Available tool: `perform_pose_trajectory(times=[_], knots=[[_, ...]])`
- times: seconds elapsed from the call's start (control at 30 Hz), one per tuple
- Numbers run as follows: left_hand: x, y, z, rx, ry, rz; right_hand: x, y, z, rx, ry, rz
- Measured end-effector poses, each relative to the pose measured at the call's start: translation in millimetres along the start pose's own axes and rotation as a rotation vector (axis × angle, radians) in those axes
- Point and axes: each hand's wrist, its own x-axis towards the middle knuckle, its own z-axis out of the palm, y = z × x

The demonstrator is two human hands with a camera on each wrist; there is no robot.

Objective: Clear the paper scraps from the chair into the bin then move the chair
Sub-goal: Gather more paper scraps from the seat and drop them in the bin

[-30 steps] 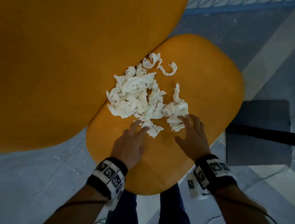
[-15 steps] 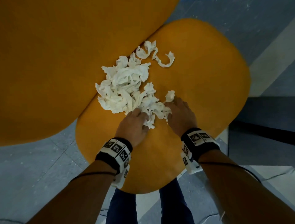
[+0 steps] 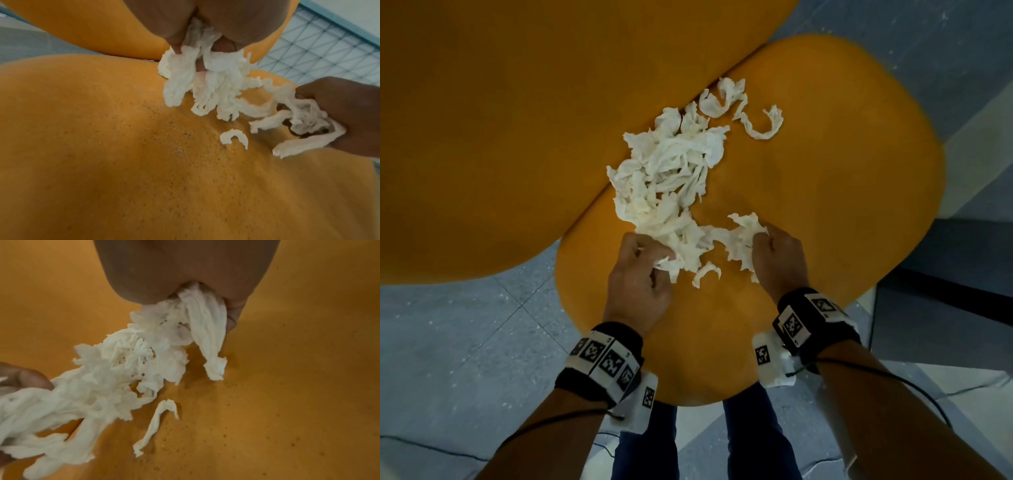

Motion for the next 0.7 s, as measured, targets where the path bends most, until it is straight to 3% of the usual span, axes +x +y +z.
perform_pose_trajectory(times=[0.17, 0.4, 0.53, 0.7], knots=[[7, -6, -12, -0.089, 0.079, -0.017, 5, -7, 15, -0.034, -0.058, 0.134], [14, -7, -20, -0.05, 0.111, -0.241, -4, -21, 37, -0.135, -0.168, -0.093], [12, -16, -24, 0.012, 0.062, -0.166, -13, -22, 48, -0.224, -0.153, -0.157], [10, -26, -25, -0.067, 0.002, -0.126, -16, -29, 66, -0.416, -0.236, -0.143]])
